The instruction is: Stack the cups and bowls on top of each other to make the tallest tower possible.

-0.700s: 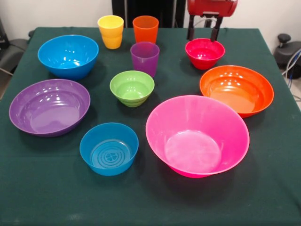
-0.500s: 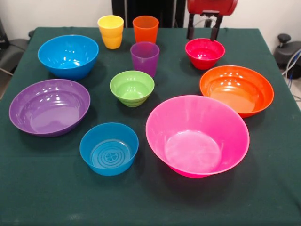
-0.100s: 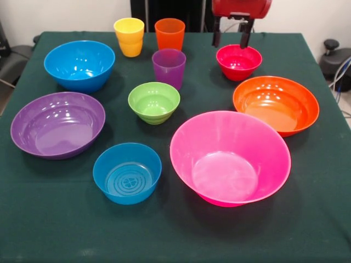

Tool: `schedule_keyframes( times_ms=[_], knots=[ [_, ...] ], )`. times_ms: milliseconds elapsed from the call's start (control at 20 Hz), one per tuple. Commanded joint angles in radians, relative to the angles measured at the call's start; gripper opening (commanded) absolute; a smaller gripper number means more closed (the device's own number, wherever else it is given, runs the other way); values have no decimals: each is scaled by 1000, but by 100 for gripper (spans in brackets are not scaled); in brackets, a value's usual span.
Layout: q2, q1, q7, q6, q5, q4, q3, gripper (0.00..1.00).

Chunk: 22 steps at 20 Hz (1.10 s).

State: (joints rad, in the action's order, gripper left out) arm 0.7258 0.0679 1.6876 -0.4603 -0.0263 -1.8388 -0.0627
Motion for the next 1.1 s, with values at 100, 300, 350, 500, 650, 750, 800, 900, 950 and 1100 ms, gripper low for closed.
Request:
schedule_keyframes(
  times_ms=[100, 300, 350, 500, 650, 750, 800, 900, 950, 1100],
  knots=[
    [-40, 38, 111, -19, -1, 15, 51, 100],
    [-41, 41, 118, -29, -4, 23, 47, 100],
    [-40, 39, 123, -39, -6, 29, 43, 100],
    [-40, 39, 132, -39, -13, 30, 46, 100],
    [-39, 39, 137, -36, -17, 27, 48, 100],
    [-42, 31, 152, -35, -24, 31, 46, 100],
    [-42, 26, 157, -35, -25, 32, 42, 100],
    [-43, 17, 167, -36, -26, 35, 35, 100],
    [-42, 12, 172, -39, -28, 34, 34, 100],
    [-43, 9, 168, -40, -26, 35, 37, 100]
  ],
)
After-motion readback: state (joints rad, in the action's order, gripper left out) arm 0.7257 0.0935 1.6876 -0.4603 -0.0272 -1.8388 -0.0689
